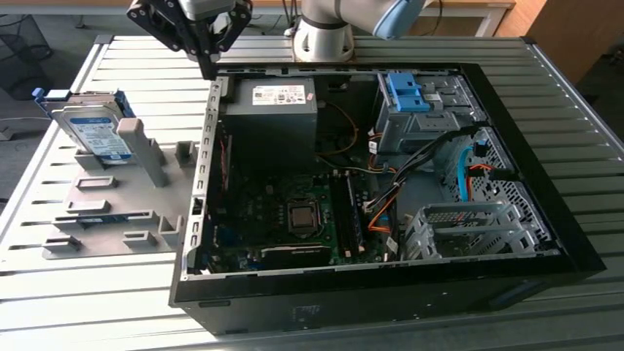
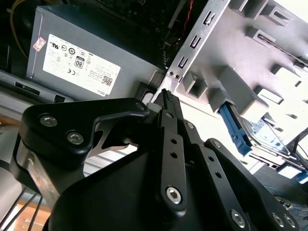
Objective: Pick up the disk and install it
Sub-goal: 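Reach for the disk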
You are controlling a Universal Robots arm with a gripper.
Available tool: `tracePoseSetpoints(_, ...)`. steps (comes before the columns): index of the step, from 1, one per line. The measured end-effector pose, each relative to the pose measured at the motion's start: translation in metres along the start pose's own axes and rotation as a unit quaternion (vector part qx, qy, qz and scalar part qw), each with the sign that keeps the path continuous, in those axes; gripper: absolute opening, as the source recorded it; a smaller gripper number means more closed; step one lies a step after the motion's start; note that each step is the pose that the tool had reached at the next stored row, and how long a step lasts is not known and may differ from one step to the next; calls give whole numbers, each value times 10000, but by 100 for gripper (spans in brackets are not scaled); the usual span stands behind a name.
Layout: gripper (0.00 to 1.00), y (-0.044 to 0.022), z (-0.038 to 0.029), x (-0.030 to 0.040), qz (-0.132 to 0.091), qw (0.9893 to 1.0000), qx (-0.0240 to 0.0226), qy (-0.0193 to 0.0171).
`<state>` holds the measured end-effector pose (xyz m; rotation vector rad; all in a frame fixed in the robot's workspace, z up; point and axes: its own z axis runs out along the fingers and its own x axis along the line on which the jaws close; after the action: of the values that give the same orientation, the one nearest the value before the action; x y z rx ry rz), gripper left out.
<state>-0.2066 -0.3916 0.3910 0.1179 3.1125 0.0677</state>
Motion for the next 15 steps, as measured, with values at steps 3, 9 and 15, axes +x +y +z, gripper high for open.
tracePoseSetpoints(3, 11, -2, 1, 20, 0, 10000, 0, 0)
tracePoseSetpoints(9, 11, -3, 1, 35, 0, 10000, 0, 0)
tracePoseSetpoints(15, 11, -5, 1, 52, 1, 10000, 0, 0)
